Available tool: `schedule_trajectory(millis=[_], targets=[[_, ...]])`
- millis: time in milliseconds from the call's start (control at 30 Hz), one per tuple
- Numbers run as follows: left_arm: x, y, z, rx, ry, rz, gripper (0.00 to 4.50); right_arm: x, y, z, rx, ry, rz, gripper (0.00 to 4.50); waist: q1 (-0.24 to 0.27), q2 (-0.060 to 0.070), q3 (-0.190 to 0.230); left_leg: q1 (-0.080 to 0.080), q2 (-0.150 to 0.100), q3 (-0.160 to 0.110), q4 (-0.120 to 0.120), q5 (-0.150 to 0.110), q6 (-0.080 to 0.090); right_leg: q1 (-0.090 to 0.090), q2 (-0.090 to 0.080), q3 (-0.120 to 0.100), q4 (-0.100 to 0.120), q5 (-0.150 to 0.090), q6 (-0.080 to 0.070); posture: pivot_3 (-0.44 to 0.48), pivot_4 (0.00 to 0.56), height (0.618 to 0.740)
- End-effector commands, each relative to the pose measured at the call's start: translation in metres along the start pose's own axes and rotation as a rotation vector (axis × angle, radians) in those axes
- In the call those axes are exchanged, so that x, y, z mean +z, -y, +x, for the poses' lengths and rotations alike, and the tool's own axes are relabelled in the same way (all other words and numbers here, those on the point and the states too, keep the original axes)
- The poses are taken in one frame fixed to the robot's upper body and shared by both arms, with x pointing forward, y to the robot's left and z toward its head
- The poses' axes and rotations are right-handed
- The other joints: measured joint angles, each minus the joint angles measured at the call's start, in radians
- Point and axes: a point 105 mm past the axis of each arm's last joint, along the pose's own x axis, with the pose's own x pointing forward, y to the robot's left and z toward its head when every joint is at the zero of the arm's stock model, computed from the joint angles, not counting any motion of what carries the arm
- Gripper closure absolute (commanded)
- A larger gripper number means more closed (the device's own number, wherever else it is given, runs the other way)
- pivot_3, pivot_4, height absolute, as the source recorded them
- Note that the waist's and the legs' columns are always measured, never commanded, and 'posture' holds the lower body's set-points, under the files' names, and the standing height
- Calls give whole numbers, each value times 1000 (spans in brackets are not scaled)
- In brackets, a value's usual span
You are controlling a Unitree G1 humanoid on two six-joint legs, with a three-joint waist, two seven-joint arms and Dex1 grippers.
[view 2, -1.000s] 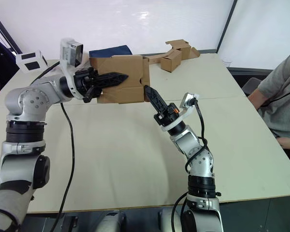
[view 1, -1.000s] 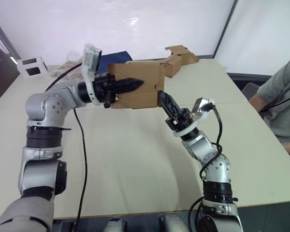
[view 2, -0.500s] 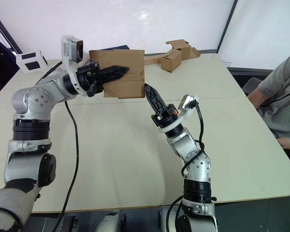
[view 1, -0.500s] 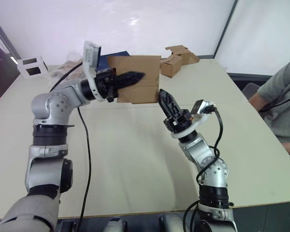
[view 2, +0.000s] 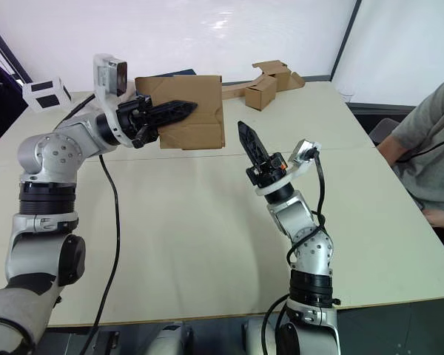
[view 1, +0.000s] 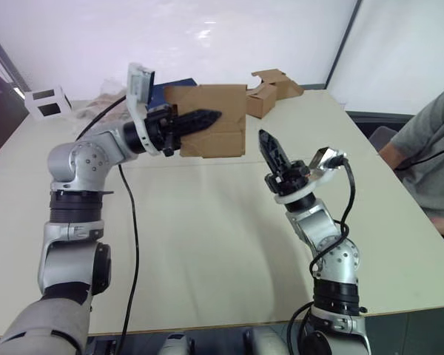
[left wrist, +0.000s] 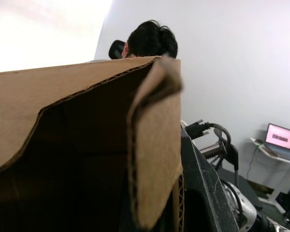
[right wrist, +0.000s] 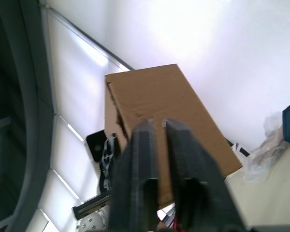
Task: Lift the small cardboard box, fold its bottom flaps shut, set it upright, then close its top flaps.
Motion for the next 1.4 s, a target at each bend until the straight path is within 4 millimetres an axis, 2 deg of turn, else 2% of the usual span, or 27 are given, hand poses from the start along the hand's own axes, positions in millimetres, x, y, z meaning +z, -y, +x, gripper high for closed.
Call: schedule_trajectory(millis=[33, 167, 267, 400, 533, 633, 767, 900, 967, 1033, 1100, 1233, 1300, 1333, 1367, 1400], targets=[[13, 8, 0, -19, 23, 57, 4500, -11, -9, 12, 46, -46, -39, 4447, 0, 0, 0, 0, 0, 0, 0, 0, 0, 0, 0, 0, 0, 0, 0, 0, 150, 740], [8, 6, 1, -15, 7, 54, 4500, -26, -13, 16, 71, -116, -58, 4447, 0, 0, 0, 0, 0, 0, 0, 0, 0, 0, 0, 0, 0, 0, 0, 0, 150, 740], [5, 4, 1, -8, -10, 55, 4500, -27, -14, 17, 71, -128, -88, 4447, 2, 0, 0, 0, 0, 0, 0, 0, 0, 0, 0, 0, 0, 0, 0, 0, 150, 740], [-2, 2, -3, 19, -74, 80, 4500, -15, -6, 12, -5, -108, -214, 4447, 1, 0, 0, 0, 0, 0, 0, 0, 0, 0, 0, 0, 0, 0, 0, 0, 150, 740], [-7, 0, -7, 58, -173, 165, 4500, 3, -3, -9, -68, -146, -336, 4447, 3, 0, 0, 0, 0, 0, 0, 0, 0, 0, 0, 0, 0, 0, 0, 0, 150, 740], [-22, 0, -13, 46, -387, 253, 4500, 15, -5, -27, -105, -231, -445, 4447, 4, 0, 0, -1, 0, 0, 0, 0, 0, 0, 0, 0, -1, 0, 0, 0, 150, 740], [-51, -10, -24, -47, -820, 413, 4500, 18, -5, -61, -138, -538, -679, 4447, 8, 0, 0, 0, -1, 0, -1, 0, 0, 0, 0, 0, -2, 0, 0, 0, 150, 740], [-65, -10, -18, -173, -1020, 430, 4500, 9, 1, -87, -139, -845, -846, 4447, 13, 0, 0, 0, -1, 0, 0, -3, 6, 2, 1, 0, -3, 0, 0, 0, 150, 740], [-71, -12, -15, -202, -1077, 449, 4500, 5, 3, -95, -131, -935, -890, 4447, 9, 0, 0, 0, -1, 0, 0, -4, 8, 2, 1, 0, -4, 0, 0, 0, 150, 740], [-88, -17, -4, -187, -1153, 430, 4500, 0, 4, -103, -122, -1025, -939, 4447, 9, 0, 1, 0, -1, 0, 0, -5, 9, 2, 1, 1, -5, 0, 0, 0, 150, 740], [-103, -14, 4, -213, -1202, 405, 4500, -3, 4, -102, -126, -1024, -954, 4447, 9, -1, 1, -1, -1, 0, 1, -5, 9, 2, 1, 0, -5, 0, 0, 0, 150, 740], [-115, -11, 8, -253, -1230, 397, 4500, -7, 8, -99, -162, -981, -967, 4447, 3, -1, 1, -1, -1, 0, 1, -5, 9, 2, 1, 0, -5, 0, 0, 0, 150, 740], [-117, -11, 8, -257, -1245, 396, 3949, -11, 8, -102, -169, -989, -970, 4500, 4, -1, 1, -1, 0, 0, 1, -5, 9, 2, 1, 1, -5, 0, 0, 0, 150, 740], [-116, -10, 10, -265, -1237, 402, 3821, -12, 8, -103, -171, -989, -965, 4500, 5, -1, 1, -1, 0, 0, 1, -5, 9, 2, 1, 0, -5, 0, 0, 0, 150, 740], [-114, -9, 11, -270, -1230, 407, 3230, -13, 8, -104, -172, -986, -962, 4500, 6, -1, 1, -1, 0, 0, 1, -5, 9, 2, 1, 0, -5, 0, 0, 0, 150, 740], [-112, -8, 11, -275, -1226, 414, 2871, -13, 8, -104, -176, -985, -960, 4500, 6, -1, 1, -1, 0, 0, 1, -5, 9, 2, 1, 0, -5, 0, 0, 0, 150, 740]])
